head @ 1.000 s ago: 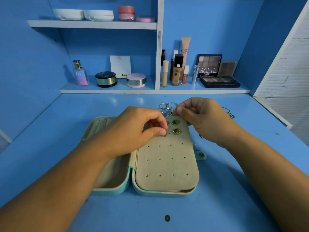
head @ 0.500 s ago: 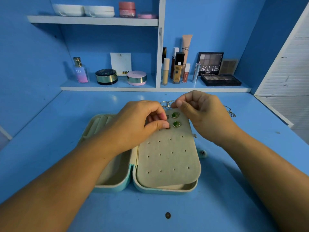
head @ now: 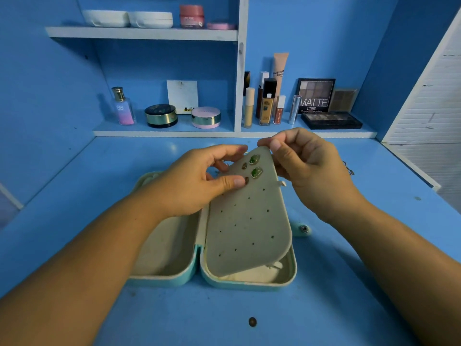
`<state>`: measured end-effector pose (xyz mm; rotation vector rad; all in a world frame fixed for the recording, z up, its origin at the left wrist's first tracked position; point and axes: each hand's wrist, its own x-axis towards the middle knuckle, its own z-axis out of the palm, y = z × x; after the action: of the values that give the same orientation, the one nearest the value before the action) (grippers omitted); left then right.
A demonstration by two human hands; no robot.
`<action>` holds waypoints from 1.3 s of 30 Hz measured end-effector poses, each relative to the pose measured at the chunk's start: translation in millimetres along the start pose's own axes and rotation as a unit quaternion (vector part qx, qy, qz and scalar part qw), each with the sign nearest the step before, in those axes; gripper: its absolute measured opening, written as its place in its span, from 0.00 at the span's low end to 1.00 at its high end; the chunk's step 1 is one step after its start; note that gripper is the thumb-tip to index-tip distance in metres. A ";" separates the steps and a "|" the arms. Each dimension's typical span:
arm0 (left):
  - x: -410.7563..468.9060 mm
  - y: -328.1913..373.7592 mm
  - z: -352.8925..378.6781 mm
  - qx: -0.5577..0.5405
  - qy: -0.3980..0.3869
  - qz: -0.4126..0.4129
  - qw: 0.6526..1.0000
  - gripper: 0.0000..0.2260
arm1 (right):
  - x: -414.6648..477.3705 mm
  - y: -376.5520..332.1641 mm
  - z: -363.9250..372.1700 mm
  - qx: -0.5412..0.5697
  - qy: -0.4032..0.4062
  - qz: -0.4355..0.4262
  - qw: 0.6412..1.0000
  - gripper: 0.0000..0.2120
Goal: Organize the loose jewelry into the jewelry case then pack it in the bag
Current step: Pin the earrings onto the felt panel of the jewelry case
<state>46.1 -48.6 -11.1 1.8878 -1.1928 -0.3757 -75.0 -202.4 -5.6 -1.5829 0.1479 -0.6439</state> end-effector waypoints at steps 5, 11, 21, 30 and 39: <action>3.3 -7.8 -10.2 -0.092 -0.031 -0.010 0.995 0.25 | -3.3 2.4 7.4 0.162 -0.039 0.034 0.986 0.03; 3.9 -21.0 -23.3 -0.269 -0.049 -0.036 0.961 0.24 | -7.7 18.5 16.7 0.127 -0.064 0.051 0.988 0.06; 4.1 -24.2 -26.1 -0.329 -0.053 -0.031 0.942 0.21 | -12.7 19.4 31.8 0.109 -0.072 0.053 0.990 0.03; 6.1 -26.9 -27.6 -0.303 -0.058 -0.021 0.951 0.22 | -13.7 18.6 38.9 0.099 -0.082 0.041 0.991 0.03; 6.0 -26.6 -27.6 -0.312 -0.063 -0.024 0.948 0.22 | -15.9 18.5 40.8 0.093 -0.089 0.033 0.991 0.07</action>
<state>82.3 -35.0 -14.6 1.3530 -0.9578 -0.8070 -63.4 -161.8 -27.4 -1.4409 0.0059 -0.4488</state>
